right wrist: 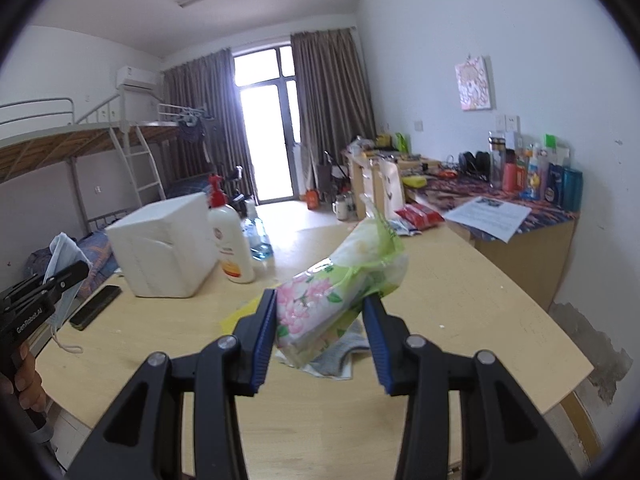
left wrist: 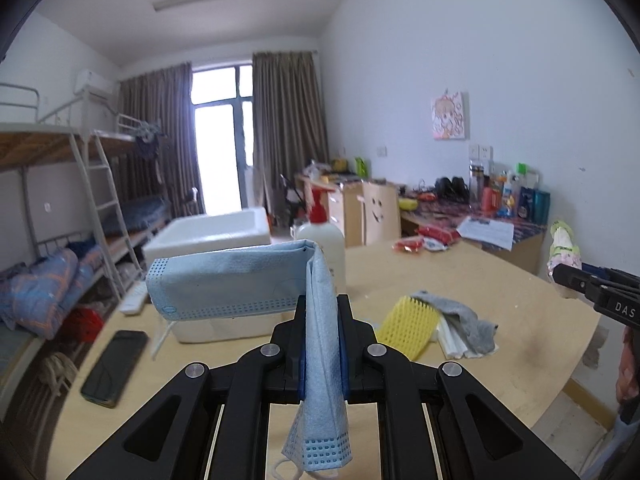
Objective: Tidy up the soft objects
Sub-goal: 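Carry the mask and tissue pack toward the white foam box with both tools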
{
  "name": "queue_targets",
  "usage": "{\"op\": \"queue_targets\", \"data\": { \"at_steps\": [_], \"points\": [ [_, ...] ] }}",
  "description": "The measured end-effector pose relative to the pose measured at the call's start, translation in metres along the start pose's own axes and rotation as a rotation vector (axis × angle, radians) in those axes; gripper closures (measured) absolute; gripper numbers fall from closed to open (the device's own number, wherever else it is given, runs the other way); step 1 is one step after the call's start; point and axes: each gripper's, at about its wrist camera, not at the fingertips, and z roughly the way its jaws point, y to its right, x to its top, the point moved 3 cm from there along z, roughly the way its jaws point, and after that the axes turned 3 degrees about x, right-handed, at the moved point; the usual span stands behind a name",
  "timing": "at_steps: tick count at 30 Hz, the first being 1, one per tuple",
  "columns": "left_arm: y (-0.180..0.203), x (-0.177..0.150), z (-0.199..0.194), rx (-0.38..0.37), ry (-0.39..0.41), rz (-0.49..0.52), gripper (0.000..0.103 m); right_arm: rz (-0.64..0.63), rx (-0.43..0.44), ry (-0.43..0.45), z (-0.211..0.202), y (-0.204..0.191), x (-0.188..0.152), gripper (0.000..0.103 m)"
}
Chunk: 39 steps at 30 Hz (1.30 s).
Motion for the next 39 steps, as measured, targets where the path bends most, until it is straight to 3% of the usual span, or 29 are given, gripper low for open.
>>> {"op": "queue_targets", "data": {
  "at_steps": [9,13,29,39],
  "points": [
    [-0.003,0.003,-0.022,0.014,0.038,-0.007,0.091,-0.036,0.019,0.048,-0.020,-0.016,0.001,0.056],
    [-0.007,0.004,-0.032,0.058,0.057,-0.008,0.091,-0.060,0.037,0.056,-0.021,-0.026,0.002,0.056],
    [-0.073,0.001,-0.071,0.277,0.065,-0.063,0.091,-0.185,0.333,0.054,0.008,-0.127,0.010,0.056],
    [-0.092,0.004,-0.070,0.281,0.063,-0.085,0.091,-0.225,0.393,0.018,0.028,-0.154,0.015,0.056]
  ]
}}
